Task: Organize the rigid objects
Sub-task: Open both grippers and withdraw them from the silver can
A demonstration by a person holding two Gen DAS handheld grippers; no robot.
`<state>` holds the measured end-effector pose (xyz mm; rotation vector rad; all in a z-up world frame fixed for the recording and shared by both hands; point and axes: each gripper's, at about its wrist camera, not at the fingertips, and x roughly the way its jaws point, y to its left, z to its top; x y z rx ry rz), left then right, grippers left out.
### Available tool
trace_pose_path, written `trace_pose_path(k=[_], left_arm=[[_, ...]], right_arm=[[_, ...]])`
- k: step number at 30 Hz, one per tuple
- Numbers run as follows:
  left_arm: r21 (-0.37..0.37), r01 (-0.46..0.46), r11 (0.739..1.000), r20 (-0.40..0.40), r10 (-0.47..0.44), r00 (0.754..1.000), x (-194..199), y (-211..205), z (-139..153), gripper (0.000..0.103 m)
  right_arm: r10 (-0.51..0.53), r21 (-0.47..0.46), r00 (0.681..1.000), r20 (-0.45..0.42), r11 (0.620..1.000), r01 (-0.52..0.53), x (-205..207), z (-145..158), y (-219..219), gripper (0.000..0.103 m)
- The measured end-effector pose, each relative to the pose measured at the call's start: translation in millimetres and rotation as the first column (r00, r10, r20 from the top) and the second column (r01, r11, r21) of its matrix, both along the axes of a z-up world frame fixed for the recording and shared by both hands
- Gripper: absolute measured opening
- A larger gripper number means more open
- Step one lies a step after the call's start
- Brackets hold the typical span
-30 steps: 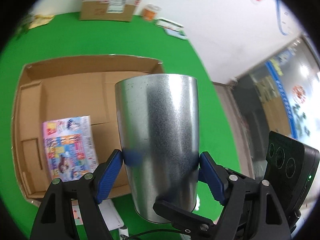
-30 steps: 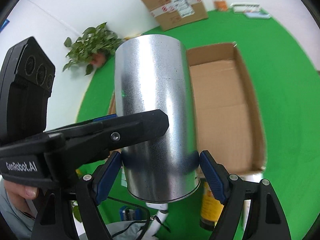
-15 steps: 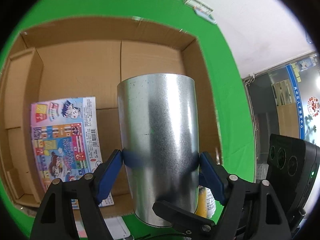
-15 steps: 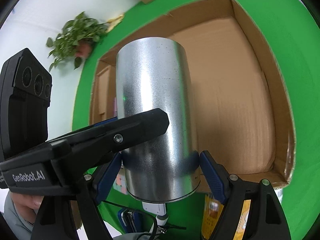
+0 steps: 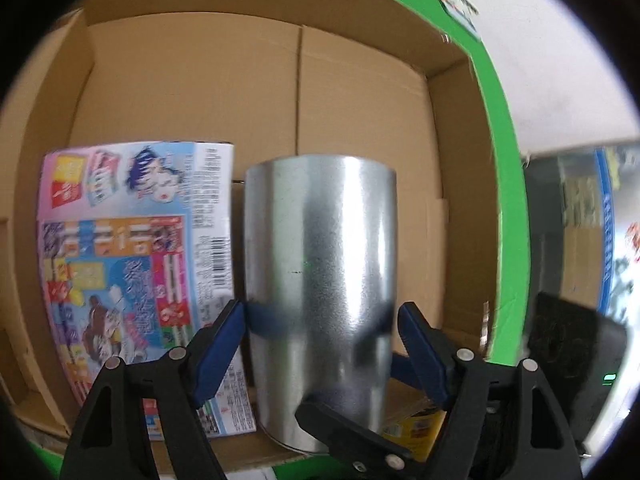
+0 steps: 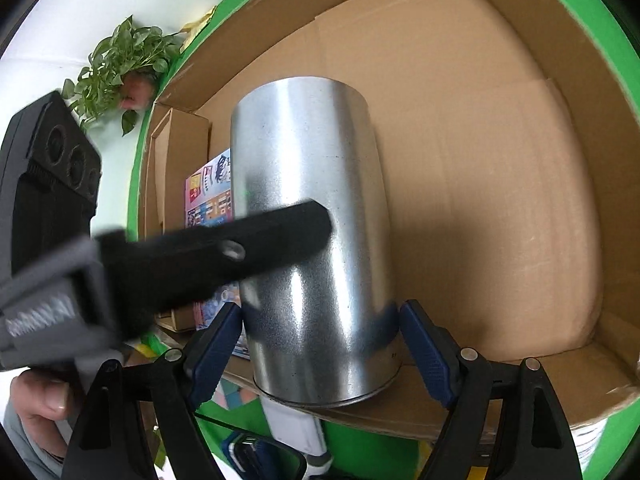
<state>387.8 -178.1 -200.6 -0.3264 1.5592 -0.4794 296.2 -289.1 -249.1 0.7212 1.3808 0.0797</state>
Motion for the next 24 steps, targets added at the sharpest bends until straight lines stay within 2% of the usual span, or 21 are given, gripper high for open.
trace_pose_path(k=[2,6,10,12,15,18,21,22,23,24], left_arm=[[-0.03,-0.039,0.999,0.013,0.039,0.999,-2,13,12,0.077],[-0.017,-0.043,0.999,0.083,0.045,0.996,-16,35,40,0.077],[-0.02,-0.049,0.999,0.151,0.052,0.987,-42,56,71,0.077],[0.003,-0.047,0.999,0.2,0.046,0.979,-57,65,85,0.077],[0.097,-0.07,0.993,0.322,0.035,0.946,-78,75,109,0.079],[0.161,-0.134,0.978,0.476,0.042,0.879,-101,91,134,0.079],[0.17,-0.173,0.97,0.512,0.063,0.857,-113,106,142,0.079],[0.153,-0.165,0.974,0.514,0.064,0.855,-119,112,143,0.061],[0.135,-0.139,0.981,0.507,0.052,0.86,-117,112,142,0.004],[0.119,-0.089,0.989,0.478,0.021,0.878,-117,113,138,0.006]], right_arm=[[0.019,-0.023,1.0,-0.012,1.0,-0.019,1,5,6,0.079],[0.049,-0.057,0.998,-0.039,0.997,-0.051,0,12,16,0.081],[0.138,-0.104,0.989,-0.051,0.984,-0.143,-1,19,29,0.081],[0.142,-0.133,0.99,-0.02,0.981,-0.143,-5,36,28,0.082],[0.111,-0.178,0.991,0.069,0.979,-0.097,-20,73,21,0.101],[0.078,-0.232,0.985,0.152,0.972,-0.041,-42,109,11,0.102],[0.056,-0.312,0.984,0.171,0.95,0.0,-71,128,5,0.102],[0.053,-0.328,0.982,0.182,0.945,0.009,-82,133,5,0.09],[0.06,-0.32,0.977,0.205,0.947,0.009,-96,138,4,0.06],[0.067,-0.313,0.975,0.212,0.95,0.003,-106,141,5,0.045]])
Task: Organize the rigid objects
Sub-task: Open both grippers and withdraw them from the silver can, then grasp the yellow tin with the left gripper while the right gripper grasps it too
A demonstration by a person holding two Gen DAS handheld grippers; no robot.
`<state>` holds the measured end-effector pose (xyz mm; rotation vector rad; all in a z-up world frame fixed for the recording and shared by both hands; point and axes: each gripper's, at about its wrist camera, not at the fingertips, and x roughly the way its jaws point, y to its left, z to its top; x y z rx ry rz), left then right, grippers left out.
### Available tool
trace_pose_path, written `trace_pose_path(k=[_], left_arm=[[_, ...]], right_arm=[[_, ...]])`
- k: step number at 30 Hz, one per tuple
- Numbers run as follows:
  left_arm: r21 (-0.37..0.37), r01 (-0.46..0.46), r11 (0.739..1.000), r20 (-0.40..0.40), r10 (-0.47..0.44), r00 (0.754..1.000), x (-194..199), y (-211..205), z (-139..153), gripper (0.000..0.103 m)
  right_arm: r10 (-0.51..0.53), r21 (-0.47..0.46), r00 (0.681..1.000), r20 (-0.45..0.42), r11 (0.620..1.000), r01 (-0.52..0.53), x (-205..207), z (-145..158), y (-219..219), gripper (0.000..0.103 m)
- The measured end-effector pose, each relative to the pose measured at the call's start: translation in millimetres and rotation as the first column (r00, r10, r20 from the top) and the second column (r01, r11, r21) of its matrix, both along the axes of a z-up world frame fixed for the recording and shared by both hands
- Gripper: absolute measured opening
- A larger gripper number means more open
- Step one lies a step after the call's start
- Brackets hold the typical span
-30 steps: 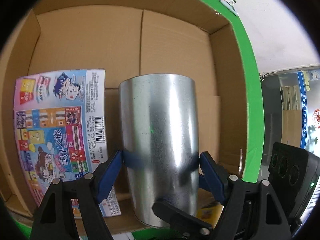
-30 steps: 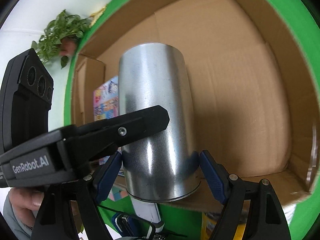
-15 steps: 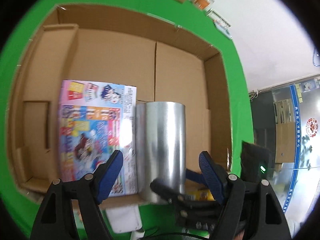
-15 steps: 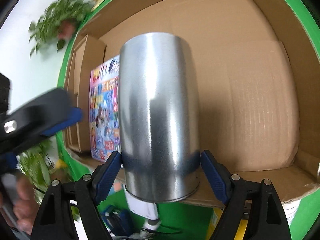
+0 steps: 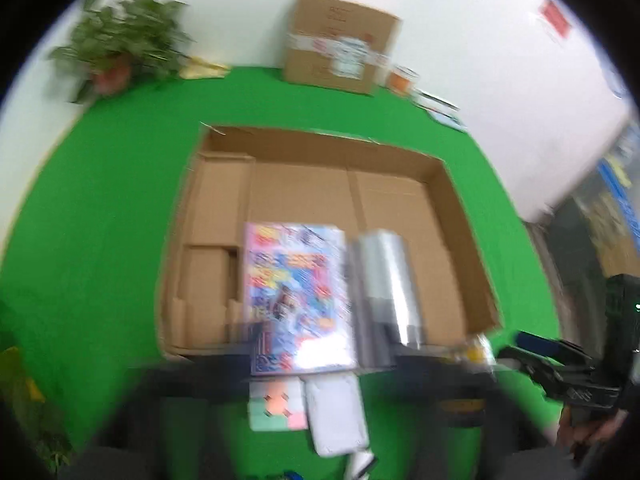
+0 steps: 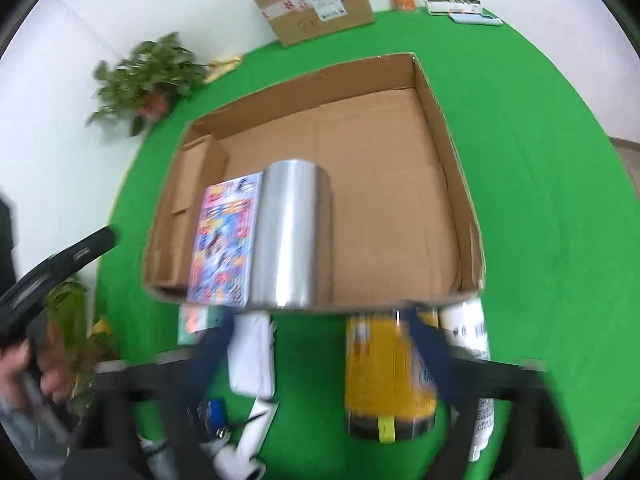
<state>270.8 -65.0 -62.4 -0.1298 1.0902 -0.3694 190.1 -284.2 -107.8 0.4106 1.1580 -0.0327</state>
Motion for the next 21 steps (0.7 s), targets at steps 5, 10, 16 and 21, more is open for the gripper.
trace_pose_path(k=[5,10,16,21], left_arm=[[0.051,0.031,0.998,-0.008,-0.03,1.0,-15,-5,-6,0.038],[0.046,-0.009,0.999,-0.029,0.01,1.0,-32,9,-13,0.079],[0.087,0.025,0.996,-0.115,-0.015,0.993,-52,23,-27,0.079],[0.072,0.006,0.997,-0.151,0.005,0.989,-68,33,-35,0.079]], right_arm=[[-0.145,-0.1,0.988,-0.059,0.985,0.138,-49,-7,-10,0.103],[-0.18,-0.141,0.973,-0.147,0.977,0.16,-70,-33,-12,0.101],[-0.108,-0.164,0.978,-0.176,0.983,0.08,-52,-57,3,0.101],[-0.068,-0.262,0.961,-0.268,0.965,-0.004,-34,-95,12,0.083]])
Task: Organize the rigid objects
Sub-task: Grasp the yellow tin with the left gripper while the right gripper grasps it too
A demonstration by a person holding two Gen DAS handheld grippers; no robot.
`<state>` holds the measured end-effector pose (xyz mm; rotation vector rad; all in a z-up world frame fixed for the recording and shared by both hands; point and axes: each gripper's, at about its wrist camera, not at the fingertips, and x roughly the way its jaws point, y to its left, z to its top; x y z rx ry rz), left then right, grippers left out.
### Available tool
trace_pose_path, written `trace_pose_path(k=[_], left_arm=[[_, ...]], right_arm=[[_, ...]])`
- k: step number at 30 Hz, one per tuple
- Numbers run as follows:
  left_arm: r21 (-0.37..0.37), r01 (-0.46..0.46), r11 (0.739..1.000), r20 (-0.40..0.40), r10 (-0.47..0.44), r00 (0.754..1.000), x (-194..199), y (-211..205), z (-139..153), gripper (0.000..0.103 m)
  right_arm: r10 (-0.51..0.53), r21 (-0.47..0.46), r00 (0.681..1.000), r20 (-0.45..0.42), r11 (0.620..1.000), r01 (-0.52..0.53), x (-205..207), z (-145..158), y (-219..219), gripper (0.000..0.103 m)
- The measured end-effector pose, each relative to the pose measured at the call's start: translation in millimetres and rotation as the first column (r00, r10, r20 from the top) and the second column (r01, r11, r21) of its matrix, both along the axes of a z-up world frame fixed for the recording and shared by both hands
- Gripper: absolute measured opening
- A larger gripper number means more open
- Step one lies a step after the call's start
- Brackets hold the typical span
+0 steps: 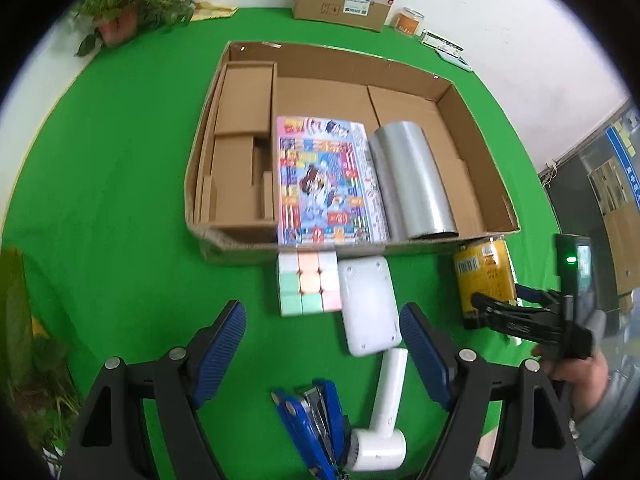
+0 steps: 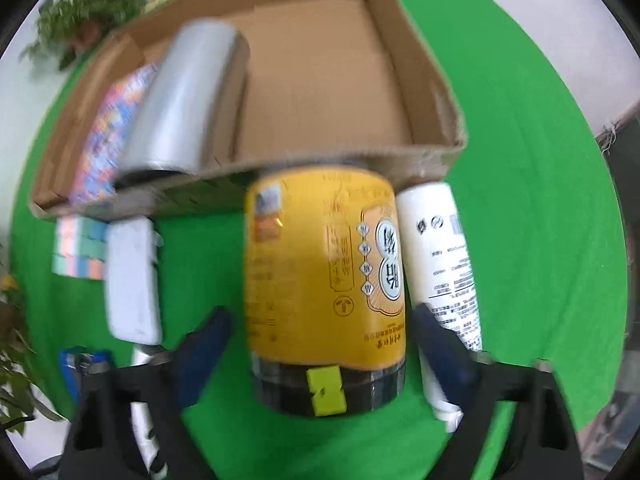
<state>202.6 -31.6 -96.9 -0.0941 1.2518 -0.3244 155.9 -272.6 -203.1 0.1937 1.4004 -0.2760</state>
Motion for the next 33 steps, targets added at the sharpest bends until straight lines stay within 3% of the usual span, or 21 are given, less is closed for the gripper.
trace_pose_path(k=[4,7,8,9,11,15,18,19,20,24,29,33], left_arm=[[-0.061,-0.008,0.998,-0.036,0.006,0.999,-6,-2,-8,0.079],[-0.141,0.047,0.989,-0.109,-0.063,0.992,-6,-20,-21,0.079],[-0.169,0.072,0.983,-0.131,-0.095,0.987,-6,-29,-25,0.079],[-0.201,0.099,0.975,-0.154,-0.131,0.979,-6,-39,-30,0.079],[-0.262,0.142,0.955,-0.201,-0.198,0.959,-6,-60,-41,0.079],[-0.343,0.212,0.915,-0.281,-0.316,0.906,-8,-104,-66,0.079],[-0.362,0.242,0.9,-0.35,-0.372,0.86,-10,-133,-88,0.079],[-0.367,0.246,0.897,-0.37,-0.383,0.846,-10,-142,-95,0.079],[-0.35,0.249,0.903,-0.388,-0.381,0.839,-11,-147,-99,0.077],[-0.313,0.228,0.922,-0.467,-0.358,0.808,-16,-157,-117,0.077],[-0.288,0.233,0.929,-0.482,-0.351,0.803,-21,-163,-121,0.078],[-0.294,0.243,0.924,-0.48,-0.363,0.799,-20,-171,-121,0.078]], right_arm=[[0.033,-0.001,0.999,-0.001,0.999,-0.033,-20,0,9,0.082],[0.075,0.017,0.997,-0.034,0.997,-0.075,-53,0,26,0.083],[0.074,0.062,0.996,-0.039,0.995,-0.072,-70,1,31,0.084],[0.062,0.129,0.998,-0.025,0.99,-0.058,-82,3,33,0.085],[0.024,0.245,0.999,0.041,0.969,-0.033,-102,13,32,0.101],[-0.056,0.255,0.994,0.09,0.966,0.031,-121,27,19,0.102],[-0.11,0.318,0.989,0.102,0.945,0.072,-121,28,2,0.1],[-0.107,0.345,0.989,0.103,0.936,0.065,-120,26,3,0.095],[-0.093,0.372,0.991,0.097,0.927,0.051,-110,19,13,0.09],[0.008,0.443,0.999,0.05,0.896,-0.03,-94,-9,40,0.086],[-0.033,0.519,0.998,0.044,0.854,0.006,-94,-28,36,0.084],[-0.047,0.522,0.998,0.037,0.853,0.021,-93,-28,29,0.084]])
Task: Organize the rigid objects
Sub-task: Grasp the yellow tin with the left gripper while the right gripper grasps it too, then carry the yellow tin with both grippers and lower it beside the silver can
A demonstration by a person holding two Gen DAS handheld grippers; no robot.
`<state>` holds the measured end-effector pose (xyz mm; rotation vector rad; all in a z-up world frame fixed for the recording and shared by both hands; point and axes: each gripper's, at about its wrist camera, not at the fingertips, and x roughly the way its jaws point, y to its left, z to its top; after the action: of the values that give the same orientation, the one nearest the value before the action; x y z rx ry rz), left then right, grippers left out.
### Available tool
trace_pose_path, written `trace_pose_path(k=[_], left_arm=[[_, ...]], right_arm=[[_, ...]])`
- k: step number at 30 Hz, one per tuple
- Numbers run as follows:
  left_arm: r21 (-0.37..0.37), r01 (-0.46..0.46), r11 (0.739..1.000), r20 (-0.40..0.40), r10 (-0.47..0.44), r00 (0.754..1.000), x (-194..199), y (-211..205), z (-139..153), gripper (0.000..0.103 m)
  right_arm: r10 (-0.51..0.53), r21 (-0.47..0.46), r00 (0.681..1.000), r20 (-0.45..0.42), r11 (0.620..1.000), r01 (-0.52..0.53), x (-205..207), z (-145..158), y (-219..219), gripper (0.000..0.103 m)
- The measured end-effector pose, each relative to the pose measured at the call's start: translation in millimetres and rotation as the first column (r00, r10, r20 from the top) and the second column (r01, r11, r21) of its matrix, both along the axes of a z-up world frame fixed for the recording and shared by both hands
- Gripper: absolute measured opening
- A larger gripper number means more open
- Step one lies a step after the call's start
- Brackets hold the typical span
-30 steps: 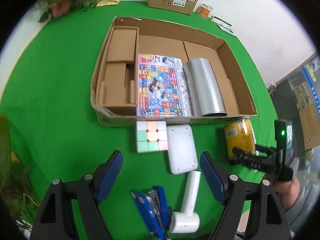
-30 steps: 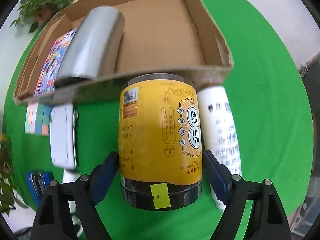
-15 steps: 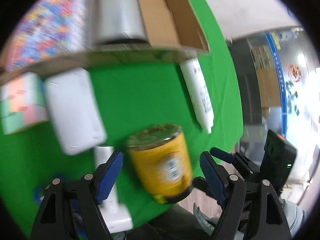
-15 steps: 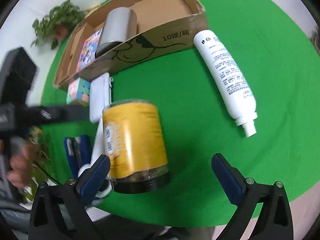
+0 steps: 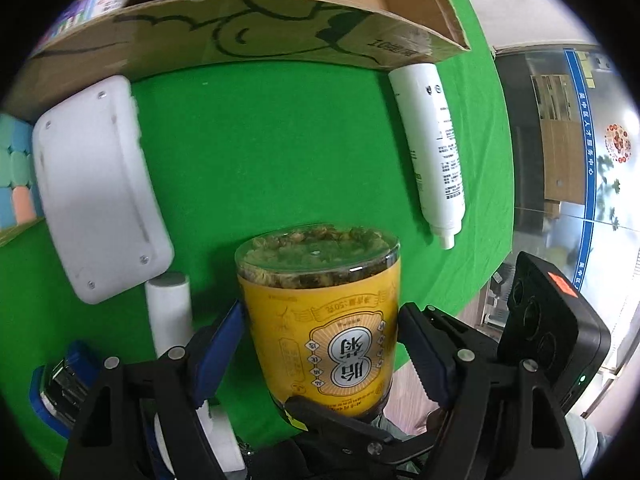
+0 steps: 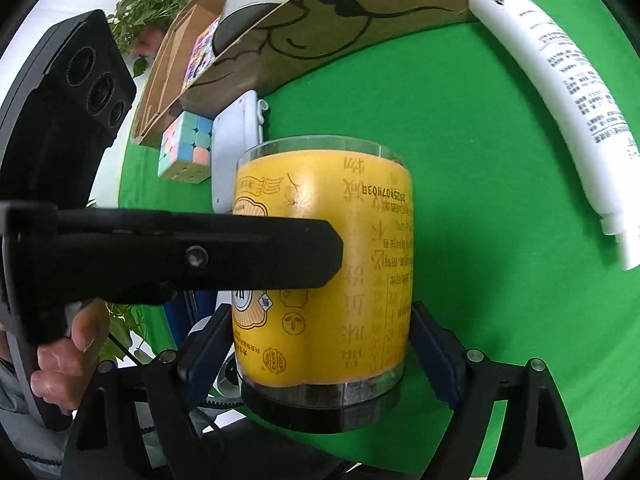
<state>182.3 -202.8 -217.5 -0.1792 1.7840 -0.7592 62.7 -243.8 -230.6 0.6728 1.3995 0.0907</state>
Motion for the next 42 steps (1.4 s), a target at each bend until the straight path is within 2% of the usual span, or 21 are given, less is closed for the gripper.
trace_pose_path(k=[3,5,7,10,11,14,18,21,24,27,31,38,42], left_arm=[[-0.012,0.002,1.0,0.01,-0.002,1.0,2,-7,5,0.078],[-0.036,-0.002,0.999,0.046,0.003,0.999,7,-11,20,0.077],[-0.069,-0.007,0.998,0.106,0.015,0.994,13,-15,45,0.077],[-0.122,-0.041,0.992,0.196,0.064,0.978,29,-17,89,0.077],[-0.141,-0.057,0.988,0.225,0.088,0.97,35,-17,104,0.077],[-0.189,-0.096,0.977,0.329,0.155,0.932,56,-14,159,0.077],[-0.249,-0.122,0.961,0.463,0.228,0.857,72,-11,223,0.077],[-0.284,-0.146,0.948,0.499,0.276,0.821,84,-5,250,0.077],[-0.294,-0.143,0.945,0.533,0.287,0.796,91,-3,261,0.077],[-0.288,-0.142,0.947,0.535,0.282,0.797,102,-2,255,0.077],[-0.274,-0.147,0.951,0.499,0.271,0.823,119,-5,235,0.077],[-0.237,-0.156,0.959,0.419,0.246,0.874,148,-12,192,0.077],[-0.214,-0.181,0.96,0.353,0.249,0.902,167,-13,156,0.077]], right_arm=[[-0.007,-0.008,1.0,-0.012,1.0,0.007,4,7,-6,0.084],[-0.012,-0.021,1.0,0.009,1.0,0.012,11,14,-8,0.084],[-0.01,-0.046,0.999,0.051,0.999,0.012,15,33,-16,0.084],[0.01,-0.097,0.992,0.126,0.995,0.003,30,79,-28,0.084],[0.023,-0.122,0.985,0.172,0.993,-0.002,41,104,-33,0.084],[0.067,-0.173,0.957,0.282,0.985,-0.018,67,157,-43,0.084],[0.125,-0.233,0.908,0.401,0.972,-0.032,95,218,-47,0.084],[0.172,-0.273,0.871,0.46,0.961,-0.046,116,251,-44,0.084],[0.194,-0.288,0.853,0.485,0.956,-0.054,129,266,-46,0.084],[0.202,-0.289,0.851,0.484,0.955,-0.063,138,267,-49,0.084],[0.182,-0.266,0.874,0.451,0.962,-0.062,146,256,-54,0.084],[0.151,-0.219,0.924,0.35,0.973,-0.076,184,197,-65,0.084],[0.154,-0.193,0.945,0.29,0.976,-0.1,204,160,-74,0.084]])
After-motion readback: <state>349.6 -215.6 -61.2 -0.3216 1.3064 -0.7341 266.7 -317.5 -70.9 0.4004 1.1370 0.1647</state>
